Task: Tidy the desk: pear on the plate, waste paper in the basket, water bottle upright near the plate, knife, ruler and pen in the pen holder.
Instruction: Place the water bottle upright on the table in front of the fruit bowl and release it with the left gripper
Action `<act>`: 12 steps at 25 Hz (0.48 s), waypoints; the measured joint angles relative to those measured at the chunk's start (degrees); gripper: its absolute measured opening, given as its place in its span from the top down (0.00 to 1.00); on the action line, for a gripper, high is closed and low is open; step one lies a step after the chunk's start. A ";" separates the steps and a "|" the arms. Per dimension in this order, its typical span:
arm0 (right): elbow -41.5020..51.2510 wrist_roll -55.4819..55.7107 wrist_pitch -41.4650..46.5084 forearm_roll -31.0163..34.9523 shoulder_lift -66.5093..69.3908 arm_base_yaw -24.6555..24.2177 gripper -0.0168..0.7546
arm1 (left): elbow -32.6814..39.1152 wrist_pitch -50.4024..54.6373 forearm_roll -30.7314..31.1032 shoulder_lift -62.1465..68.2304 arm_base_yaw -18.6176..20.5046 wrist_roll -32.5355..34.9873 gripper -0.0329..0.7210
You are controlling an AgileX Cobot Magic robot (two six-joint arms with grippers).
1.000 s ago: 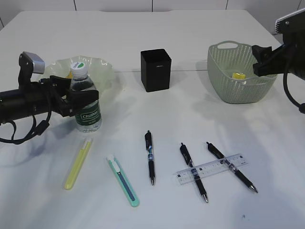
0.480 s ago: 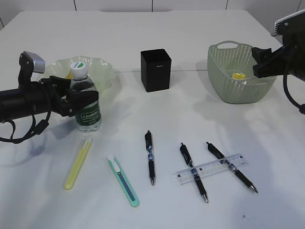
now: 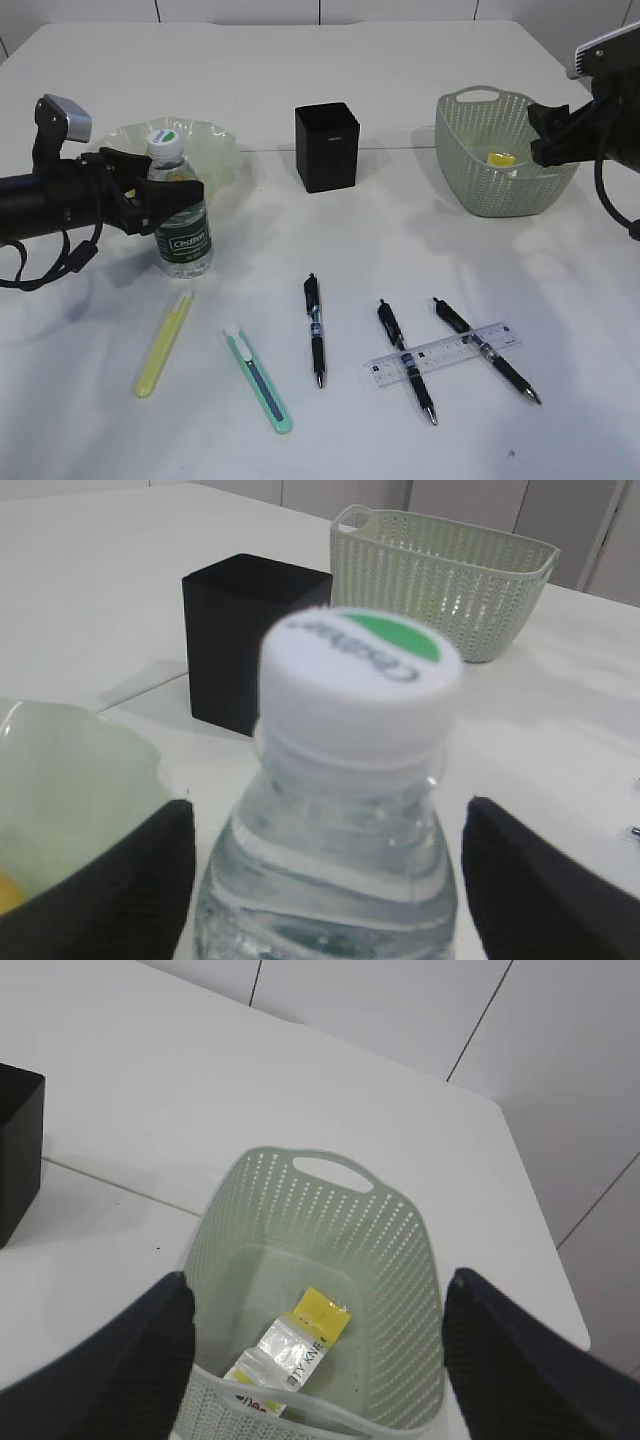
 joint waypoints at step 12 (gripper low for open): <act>0.00 0.00 8.18 0.00 -4.74 0.00 0.24 | 0.00 7.41 0.63 -5.63 0.00 -1.56 0.17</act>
